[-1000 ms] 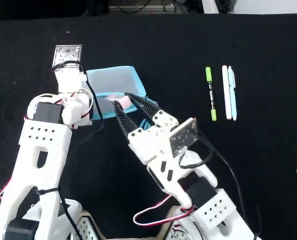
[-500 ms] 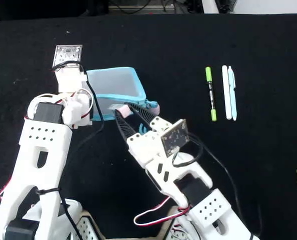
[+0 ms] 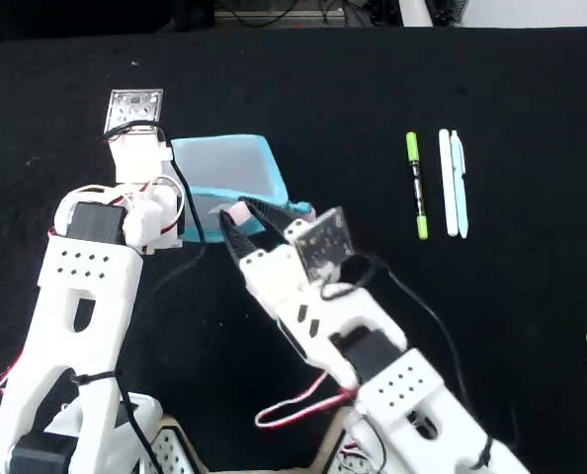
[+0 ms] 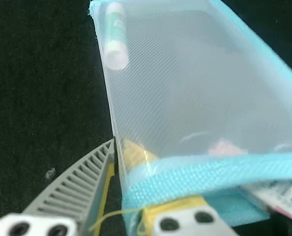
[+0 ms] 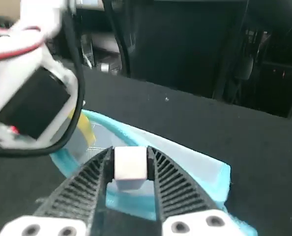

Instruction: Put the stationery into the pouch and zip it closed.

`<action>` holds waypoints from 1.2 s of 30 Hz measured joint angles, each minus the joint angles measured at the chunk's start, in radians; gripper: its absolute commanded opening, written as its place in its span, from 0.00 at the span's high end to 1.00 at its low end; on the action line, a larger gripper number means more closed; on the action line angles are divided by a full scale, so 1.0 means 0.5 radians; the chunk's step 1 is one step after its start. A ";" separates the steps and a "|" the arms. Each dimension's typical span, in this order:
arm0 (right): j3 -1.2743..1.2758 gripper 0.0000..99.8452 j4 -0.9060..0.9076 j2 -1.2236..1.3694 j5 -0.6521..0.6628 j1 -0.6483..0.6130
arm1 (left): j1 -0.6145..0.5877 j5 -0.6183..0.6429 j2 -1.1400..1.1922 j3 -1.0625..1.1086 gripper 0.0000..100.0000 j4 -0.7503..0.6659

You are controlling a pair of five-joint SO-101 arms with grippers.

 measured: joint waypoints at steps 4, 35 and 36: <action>-0.098 0.98 0.043 0.095 0.000 0.000 | 0.000 0.000 0.000 0.003 0.97 0.000; -1.206 0.75 1.863 0.110 0.000 0.525 | 0.003 0.000 0.000 0.006 0.97 0.000; -1.252 0.75 1.900 0.110 0.000 0.611 | 0.003 0.000 0.000 0.006 0.97 0.000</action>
